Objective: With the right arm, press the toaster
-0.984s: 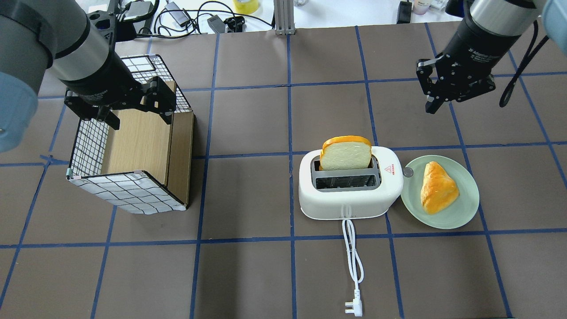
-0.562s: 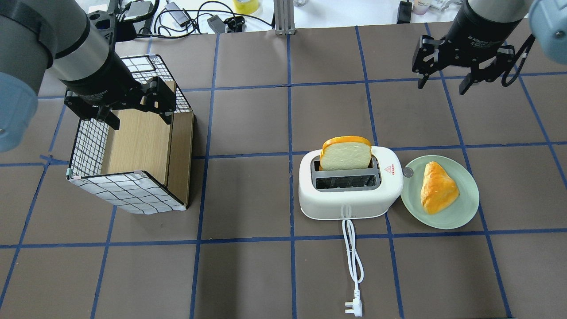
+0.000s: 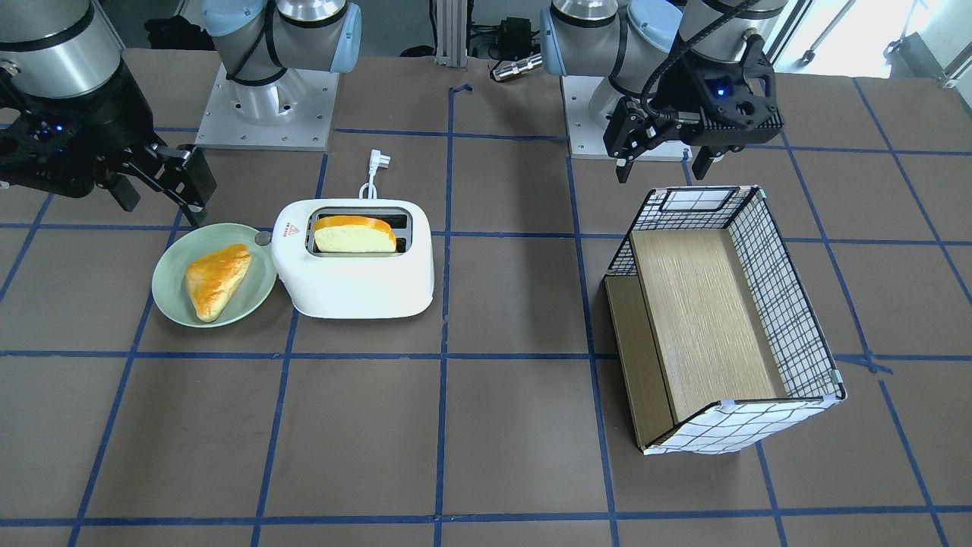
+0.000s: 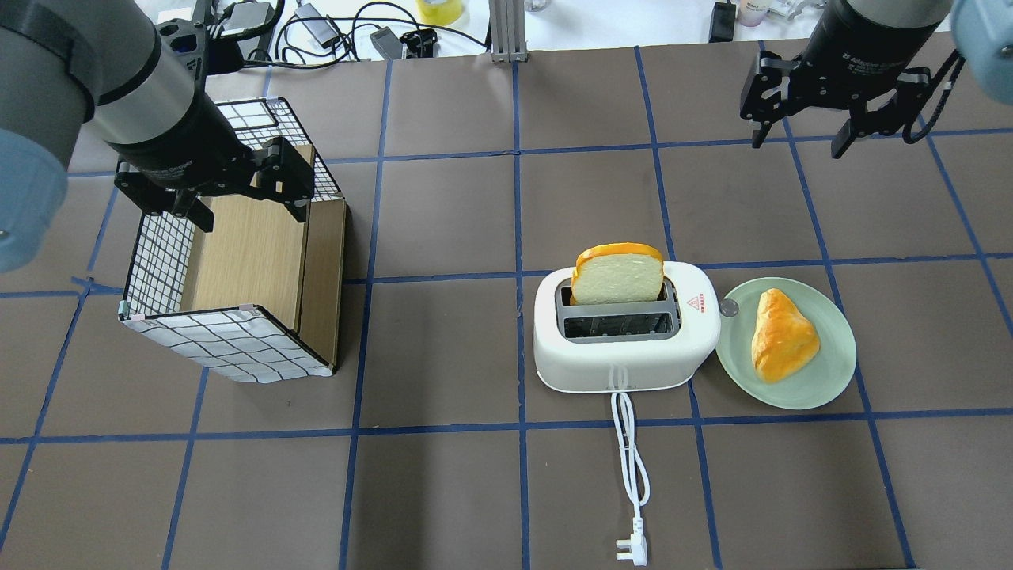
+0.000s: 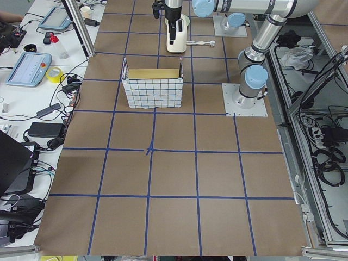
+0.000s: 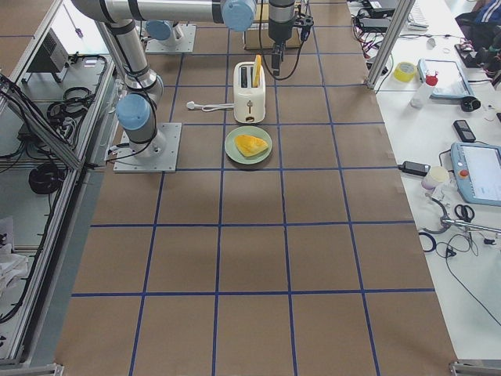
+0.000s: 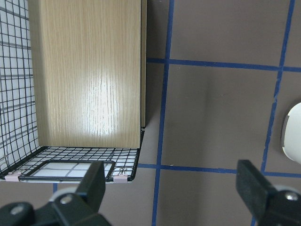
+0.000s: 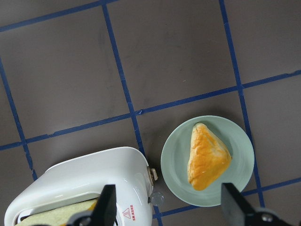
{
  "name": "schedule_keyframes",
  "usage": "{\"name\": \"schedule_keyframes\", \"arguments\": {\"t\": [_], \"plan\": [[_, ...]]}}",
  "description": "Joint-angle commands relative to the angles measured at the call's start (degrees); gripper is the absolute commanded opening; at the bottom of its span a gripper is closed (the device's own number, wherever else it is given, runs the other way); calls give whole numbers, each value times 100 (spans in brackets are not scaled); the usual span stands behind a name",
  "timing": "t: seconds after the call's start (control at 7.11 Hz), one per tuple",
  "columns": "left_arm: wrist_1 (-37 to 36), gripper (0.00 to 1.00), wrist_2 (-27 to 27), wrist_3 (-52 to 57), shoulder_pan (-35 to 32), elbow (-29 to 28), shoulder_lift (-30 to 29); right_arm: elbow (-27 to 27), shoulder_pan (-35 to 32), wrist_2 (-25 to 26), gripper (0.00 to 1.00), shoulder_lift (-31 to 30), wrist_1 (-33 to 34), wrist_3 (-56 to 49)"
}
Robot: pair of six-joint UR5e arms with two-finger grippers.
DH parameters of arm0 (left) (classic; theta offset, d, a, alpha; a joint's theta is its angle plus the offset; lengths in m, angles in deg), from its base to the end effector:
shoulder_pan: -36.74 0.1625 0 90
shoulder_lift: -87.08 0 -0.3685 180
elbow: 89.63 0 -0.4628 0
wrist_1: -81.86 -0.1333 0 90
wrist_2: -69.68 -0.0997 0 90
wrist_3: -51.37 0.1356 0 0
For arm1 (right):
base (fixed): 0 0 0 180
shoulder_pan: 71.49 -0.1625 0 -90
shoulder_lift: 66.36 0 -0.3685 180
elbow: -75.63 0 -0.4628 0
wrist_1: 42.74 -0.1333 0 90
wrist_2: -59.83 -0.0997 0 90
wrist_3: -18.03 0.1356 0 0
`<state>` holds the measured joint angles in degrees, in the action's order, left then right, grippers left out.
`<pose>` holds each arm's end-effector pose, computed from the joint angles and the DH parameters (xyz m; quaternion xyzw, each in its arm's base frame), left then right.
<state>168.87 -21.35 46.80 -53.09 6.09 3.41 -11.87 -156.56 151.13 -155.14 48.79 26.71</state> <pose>-0.1293 -0.5305 0.4046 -0.0416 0.9986 -0.0317 0.0078 0.0802 -0.5858 0.4107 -0.1187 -0.9926 0.0249 0.0105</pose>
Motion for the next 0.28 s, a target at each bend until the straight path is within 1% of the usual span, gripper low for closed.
{"name": "schedule_keyframes", "arguments": {"t": [0.0, 0.14], "plan": [[0, 100, -3, 0, 0, 0, 0, 5, -1, 11, 81, 1, -13, 2], [0, 100, 6, 0, 0, 0, 0, 5, -1, 2, 82, 1, -13, -24]]}}
